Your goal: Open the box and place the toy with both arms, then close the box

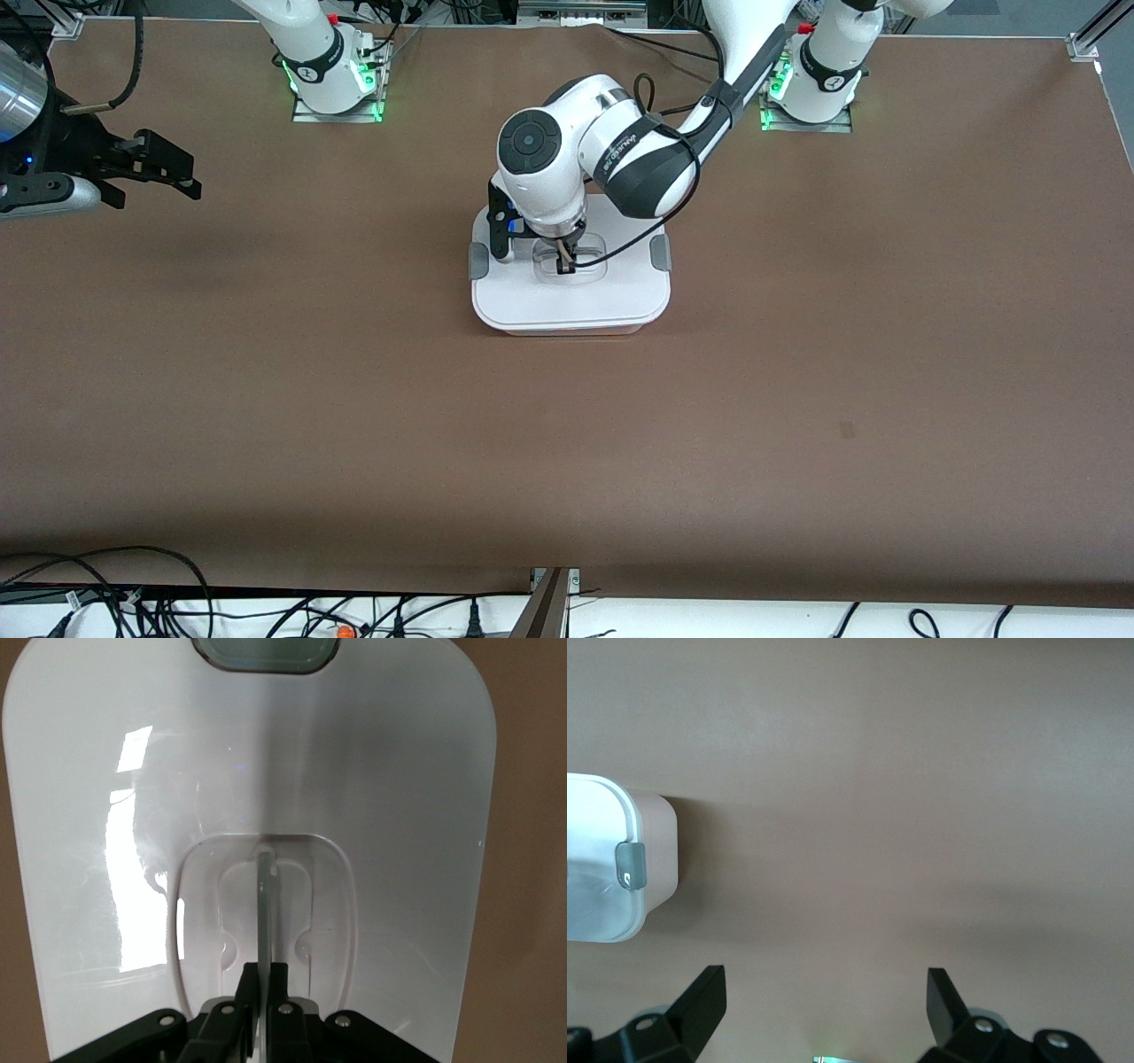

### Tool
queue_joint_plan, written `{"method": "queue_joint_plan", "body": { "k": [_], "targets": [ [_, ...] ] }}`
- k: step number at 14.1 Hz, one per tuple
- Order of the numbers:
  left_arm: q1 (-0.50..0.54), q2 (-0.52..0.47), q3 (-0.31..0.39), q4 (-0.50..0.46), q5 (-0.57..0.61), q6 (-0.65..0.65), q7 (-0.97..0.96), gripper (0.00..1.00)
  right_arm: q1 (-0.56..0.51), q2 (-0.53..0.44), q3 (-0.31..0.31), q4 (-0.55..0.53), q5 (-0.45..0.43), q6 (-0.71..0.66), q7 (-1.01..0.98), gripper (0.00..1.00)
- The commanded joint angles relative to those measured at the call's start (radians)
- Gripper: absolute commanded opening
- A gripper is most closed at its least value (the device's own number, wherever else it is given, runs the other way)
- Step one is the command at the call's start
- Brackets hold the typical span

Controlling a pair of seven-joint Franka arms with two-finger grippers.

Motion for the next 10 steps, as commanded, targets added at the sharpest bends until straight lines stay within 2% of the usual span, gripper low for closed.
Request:
{"method": "queue_joint_plan", "body": {
  "k": [1, 10],
  "targets": [
    [-0.02, 0.011, 0.006, -0.032, 0.018, -0.008, -0.017, 0.0, -0.001, 0.0, 0.011, 0.011, -0.016, -0.005, 0.0, 1.0],
    [-0.032, 0.011, 0.005, -0.049, 0.057, -0.006, -0.014, 0.0, 0.008, 0.02, 0.015, 0.011, -0.027, 0.03, 0.071, 1.0]
  ]
}}
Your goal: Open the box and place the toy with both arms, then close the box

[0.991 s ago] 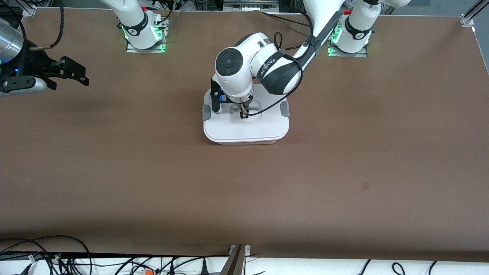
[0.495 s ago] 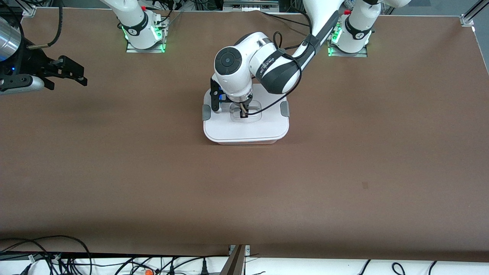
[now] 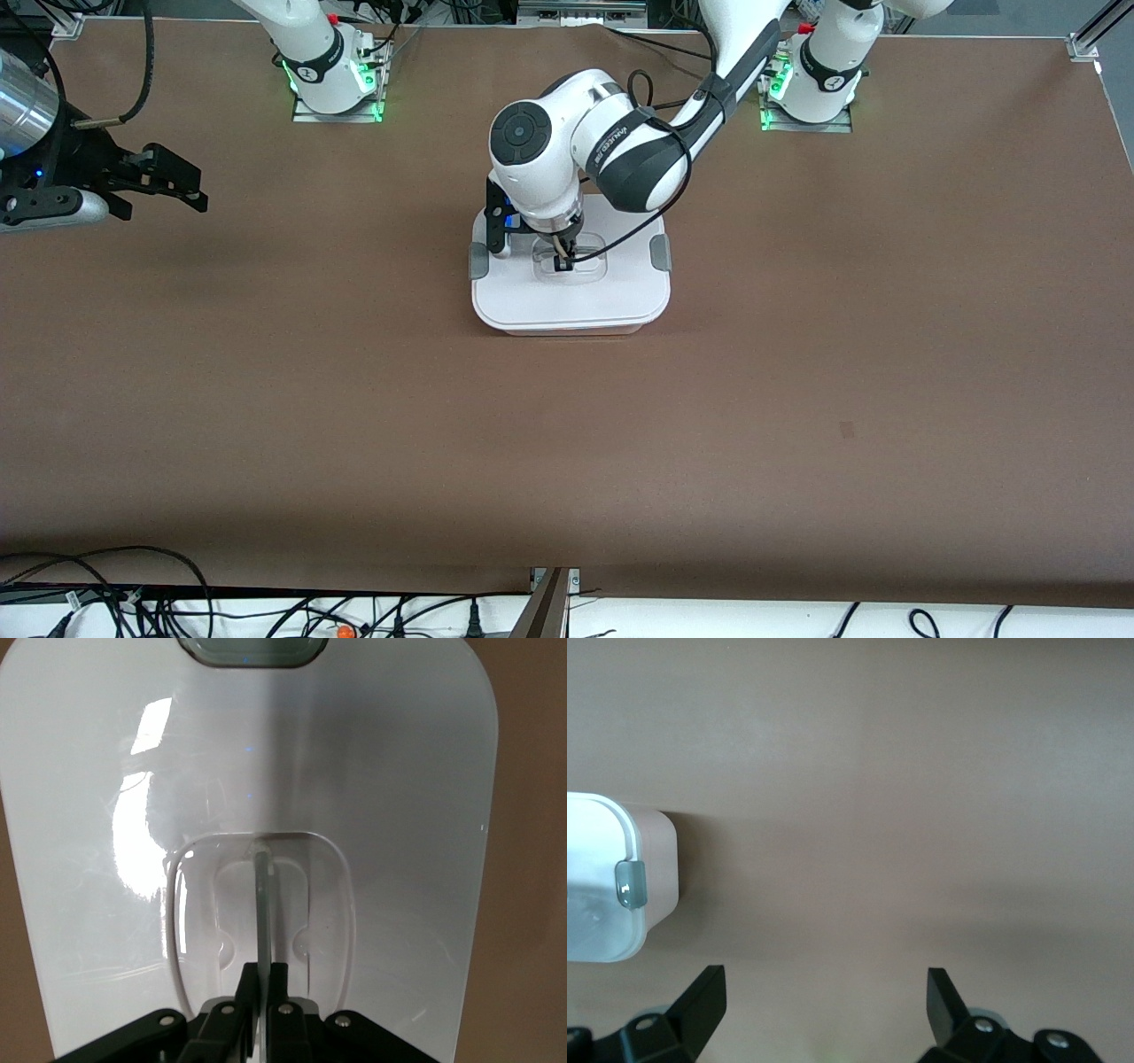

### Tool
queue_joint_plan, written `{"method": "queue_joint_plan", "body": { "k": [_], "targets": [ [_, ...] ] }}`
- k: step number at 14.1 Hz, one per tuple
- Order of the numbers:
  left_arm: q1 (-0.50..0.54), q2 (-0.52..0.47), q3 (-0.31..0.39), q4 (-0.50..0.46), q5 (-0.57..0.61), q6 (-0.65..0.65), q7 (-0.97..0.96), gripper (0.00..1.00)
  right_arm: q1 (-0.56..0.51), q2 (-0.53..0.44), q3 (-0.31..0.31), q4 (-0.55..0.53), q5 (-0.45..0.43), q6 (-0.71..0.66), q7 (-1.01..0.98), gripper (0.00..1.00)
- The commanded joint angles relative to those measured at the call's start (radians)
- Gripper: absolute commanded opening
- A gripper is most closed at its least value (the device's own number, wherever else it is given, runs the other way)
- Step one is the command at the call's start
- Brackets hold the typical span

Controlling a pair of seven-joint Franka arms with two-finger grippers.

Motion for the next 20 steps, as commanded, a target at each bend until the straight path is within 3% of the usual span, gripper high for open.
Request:
{"method": "queue_joint_plan", "body": {
  "k": [1, 20],
  "targets": [
    [-0.016, 0.012, 0.003, -0.047, 0.026, -0.002, -0.014, 0.0, 0.006, -0.001, 0.006, 0.008, -0.027, -0.01, 0.036, 1.0],
    [-0.024, 0.028, 0.001, -0.061, 0.048, 0.039, -0.017, 0.01, -0.006, 0.008, -0.004, 0.011, -0.041, 0.005, 0.019, 1.0]
  ]
}}
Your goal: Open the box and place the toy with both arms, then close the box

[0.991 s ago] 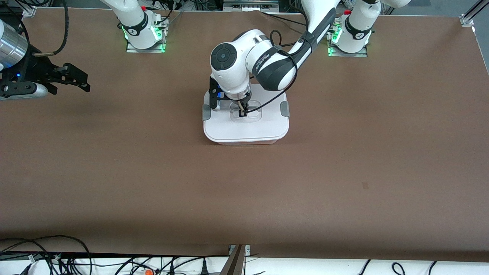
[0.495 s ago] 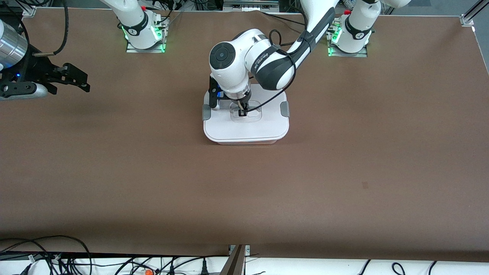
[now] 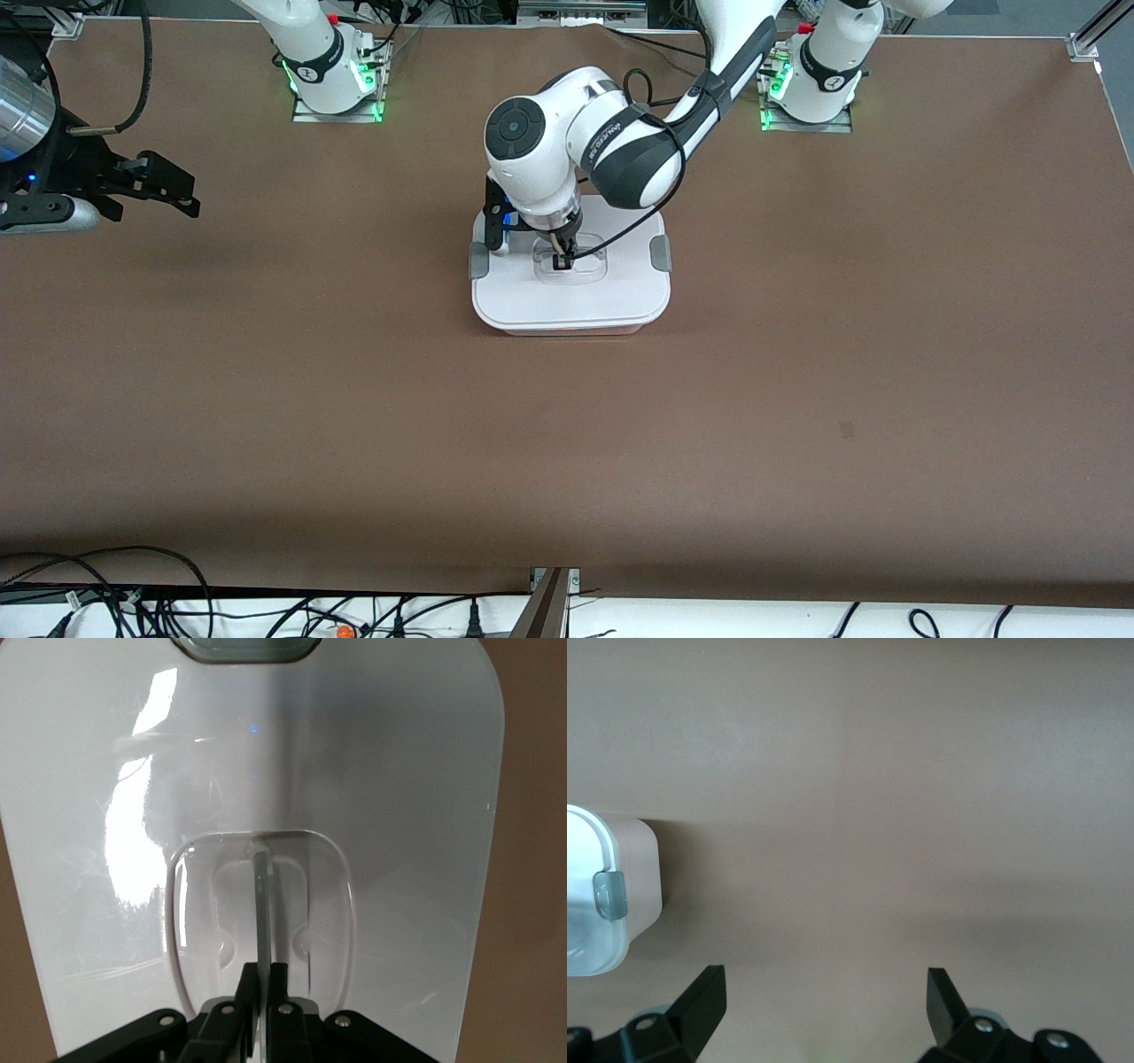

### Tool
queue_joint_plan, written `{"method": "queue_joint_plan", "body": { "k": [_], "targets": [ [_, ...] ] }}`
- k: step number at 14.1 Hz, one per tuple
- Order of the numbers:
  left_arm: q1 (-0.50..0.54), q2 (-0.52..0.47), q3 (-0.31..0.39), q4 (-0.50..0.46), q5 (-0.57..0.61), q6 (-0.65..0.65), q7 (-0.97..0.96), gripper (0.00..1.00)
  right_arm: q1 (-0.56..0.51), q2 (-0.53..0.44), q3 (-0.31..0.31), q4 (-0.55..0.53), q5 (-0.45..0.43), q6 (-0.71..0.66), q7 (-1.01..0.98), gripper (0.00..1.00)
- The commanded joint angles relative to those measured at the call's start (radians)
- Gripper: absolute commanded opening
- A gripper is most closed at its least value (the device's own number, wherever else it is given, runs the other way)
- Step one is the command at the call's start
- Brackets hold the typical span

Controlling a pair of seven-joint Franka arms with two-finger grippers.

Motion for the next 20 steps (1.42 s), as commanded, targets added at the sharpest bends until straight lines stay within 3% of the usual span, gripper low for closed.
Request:
{"method": "queue_joint_plan", "body": {
  "k": [1, 2, 3, 14, 20],
  "targets": [
    [-0.014, 0.029, 0.001, -0.053, 0.022, 0.037, -0.017, 0.09, -0.006, 0.004, 0.005, 0.012, -0.011, 0.001, 0.003, 1.0],
    [-0.011, 0.024, 0.001, -0.052, 0.021, 0.034, -0.017, 0.87, -0.006, 0.004, 0.005, 0.012, -0.011, 0.001, 0.003, 1.0],
    [-0.011, 0.018, 0.004, -0.043, 0.021, 0.031, -0.017, 1.0, -0.006, 0.004, 0.005, 0.012, -0.011, -0.001, 0.006, 1.0],
    [0.027, -0.005, 0.003, 0.03, 0.002, -0.028, -0.008, 1.0, -0.007, 0.005, 0.005, 0.013, -0.009, 0.002, 0.003, 1.0],
    [0.142, -0.078, 0.006, 0.033, -0.041, -0.045, -0.002, 1.0, -0.007, 0.005, 0.005, 0.012, -0.011, 0.001, 0.003, 1.0]
  ]
}}
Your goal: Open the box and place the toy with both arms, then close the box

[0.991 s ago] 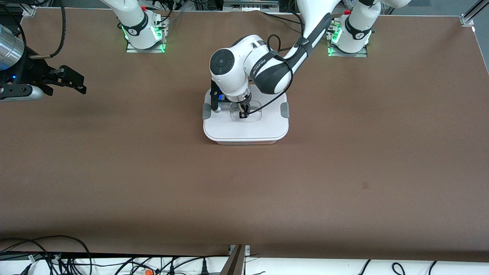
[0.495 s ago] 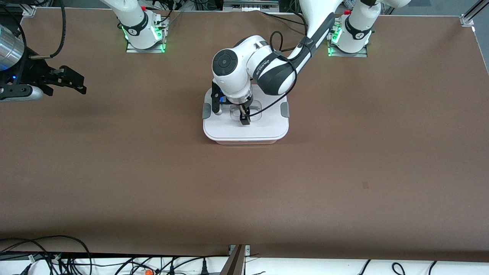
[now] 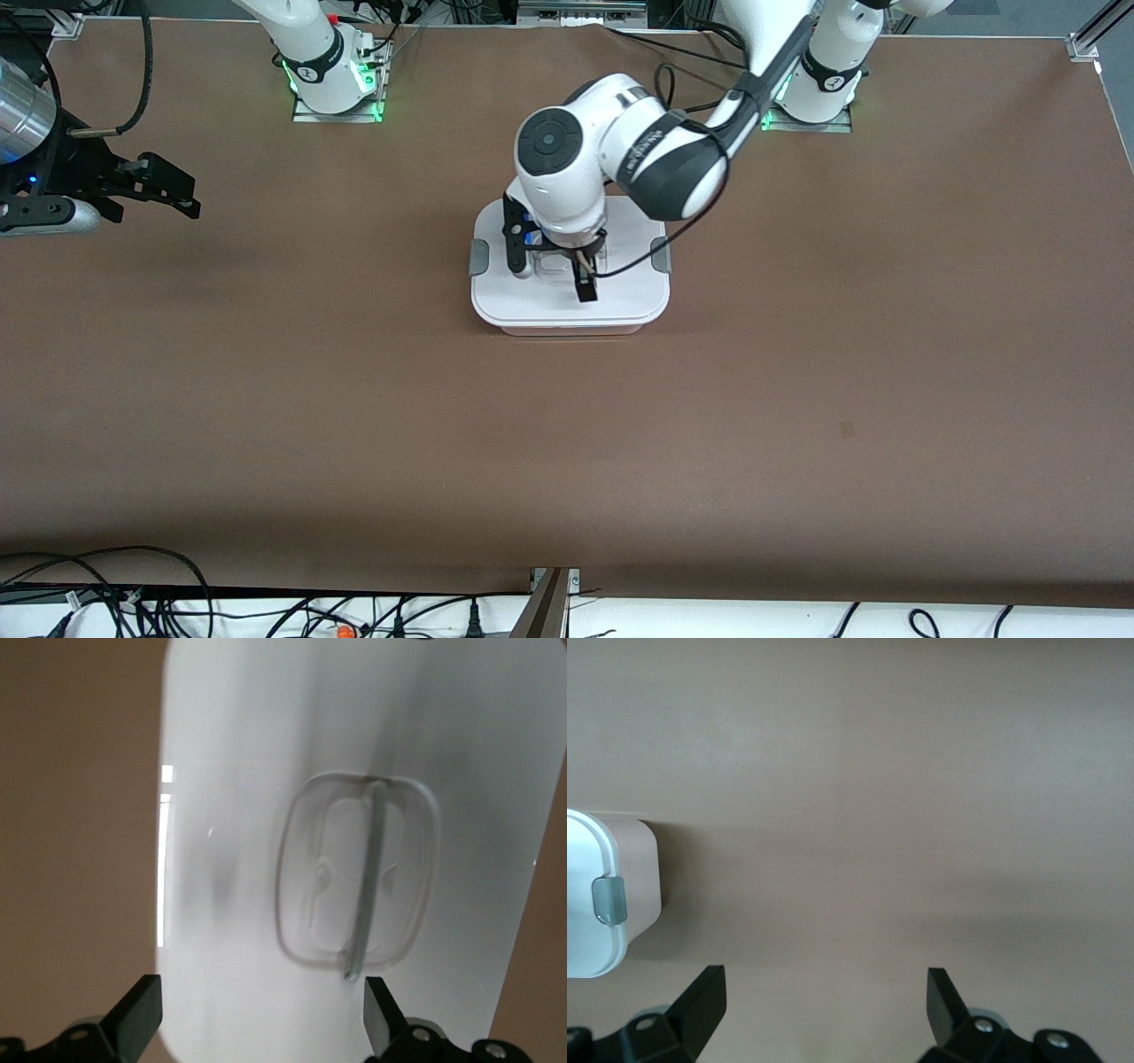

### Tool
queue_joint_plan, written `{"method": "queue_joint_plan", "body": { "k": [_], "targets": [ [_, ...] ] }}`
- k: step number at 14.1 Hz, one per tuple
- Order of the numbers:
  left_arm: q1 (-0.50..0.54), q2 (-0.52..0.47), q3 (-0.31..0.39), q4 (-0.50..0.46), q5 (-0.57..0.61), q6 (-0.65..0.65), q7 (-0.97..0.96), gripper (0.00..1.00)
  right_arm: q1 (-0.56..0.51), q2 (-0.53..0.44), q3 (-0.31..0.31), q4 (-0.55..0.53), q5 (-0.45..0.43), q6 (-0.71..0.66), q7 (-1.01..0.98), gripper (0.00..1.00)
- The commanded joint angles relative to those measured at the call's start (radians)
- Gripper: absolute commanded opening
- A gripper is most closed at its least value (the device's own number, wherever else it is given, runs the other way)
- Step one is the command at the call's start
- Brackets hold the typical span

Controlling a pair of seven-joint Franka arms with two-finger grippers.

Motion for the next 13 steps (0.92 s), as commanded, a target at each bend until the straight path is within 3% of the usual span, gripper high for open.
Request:
{"method": "queue_joint_plan", "body": {
  "k": [1, 3, 13],
  "targets": [
    [0.056, -0.051, 0.013, 0.005, -0.027, -0.022, -0.001, 1.0, -0.007, 0.003, 0.005, 0.012, -0.009, -0.001, 0.006, 1.0],
    [0.097, -0.077, 0.046, 0.008, -0.027, -0.033, -0.001, 1.0, -0.007, 0.003, 0.005, 0.012, -0.009, -0.001, 0.003, 1.0],
    [0.511, -0.309, 0.05, -0.068, -0.027, -0.036, -0.012, 1.0, -0.007, 0.003, 0.005, 0.012, -0.011, -0.001, 0.003, 1.0]
  ]
}}
